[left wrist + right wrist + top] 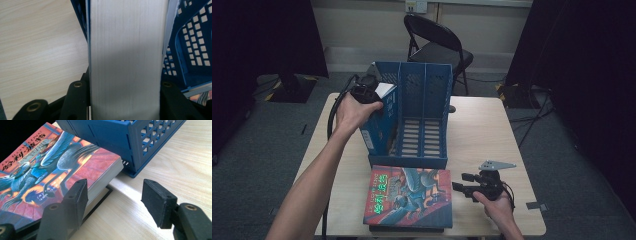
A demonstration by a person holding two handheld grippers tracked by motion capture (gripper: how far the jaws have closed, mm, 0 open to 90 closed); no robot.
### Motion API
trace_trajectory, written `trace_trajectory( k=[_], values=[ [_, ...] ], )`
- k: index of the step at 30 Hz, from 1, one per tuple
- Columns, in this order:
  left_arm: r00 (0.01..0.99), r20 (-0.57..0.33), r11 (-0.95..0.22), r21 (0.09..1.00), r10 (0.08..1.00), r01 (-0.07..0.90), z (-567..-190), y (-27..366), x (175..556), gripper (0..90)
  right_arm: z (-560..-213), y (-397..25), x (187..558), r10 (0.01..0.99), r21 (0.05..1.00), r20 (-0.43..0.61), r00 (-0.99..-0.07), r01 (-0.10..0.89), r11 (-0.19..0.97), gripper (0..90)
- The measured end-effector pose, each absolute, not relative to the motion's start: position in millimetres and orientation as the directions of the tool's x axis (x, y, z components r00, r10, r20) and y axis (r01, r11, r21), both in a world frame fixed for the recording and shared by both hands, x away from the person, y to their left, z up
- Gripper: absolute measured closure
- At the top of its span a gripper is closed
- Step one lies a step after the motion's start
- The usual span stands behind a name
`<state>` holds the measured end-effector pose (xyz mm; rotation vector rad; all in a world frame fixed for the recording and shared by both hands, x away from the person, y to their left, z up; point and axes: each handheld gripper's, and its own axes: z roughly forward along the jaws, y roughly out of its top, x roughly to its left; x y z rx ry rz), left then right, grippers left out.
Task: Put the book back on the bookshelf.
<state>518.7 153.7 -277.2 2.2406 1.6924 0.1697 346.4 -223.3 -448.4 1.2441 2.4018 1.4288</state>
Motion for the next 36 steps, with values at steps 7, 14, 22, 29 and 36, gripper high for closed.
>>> trace_trajectory(
  k=[7,14,22,29,36],
  values=[
    [0.242,-0.099,-0.196,0.341,0.965,0.92,-275.2,153.2,523.5,61.3,-448.2,-223.8,346.0,0.677,0.766,0.317,-0.665,0.6,0.231,37.4],
    [0.204,-0.1,-0.157,0.354,0.974,0.922,-268.5,153.6,532.9,61.3,-448.7,-224.8,346.6,0.675,0.765,0.32,-0.665,0.602,0.231,37.4],
    [0.181,-0.067,-0.143,0.379,0.981,0.914,-260.0,146.0,548.2,61.2,-448.5,-225.8,346.5,0.673,0.766,0.329,-0.663,0.604,0.221,37.4],
    [0.172,-0.084,-0.125,0.398,0.982,0.909,-256.6,141.0,560.4,61.2,-448.8,-220.1,347.5,0.661,0.763,0.328,-0.675,0.602,0.236,37.2],
    [0.173,-0.067,-0.132,0.4,0.983,0.907,-259.3,138.2,565.1,61.1,-450.2,-224.2,348.4,0.663,0.761,0.337,-0.668,0.608,0.225,37.2]
  ],
)
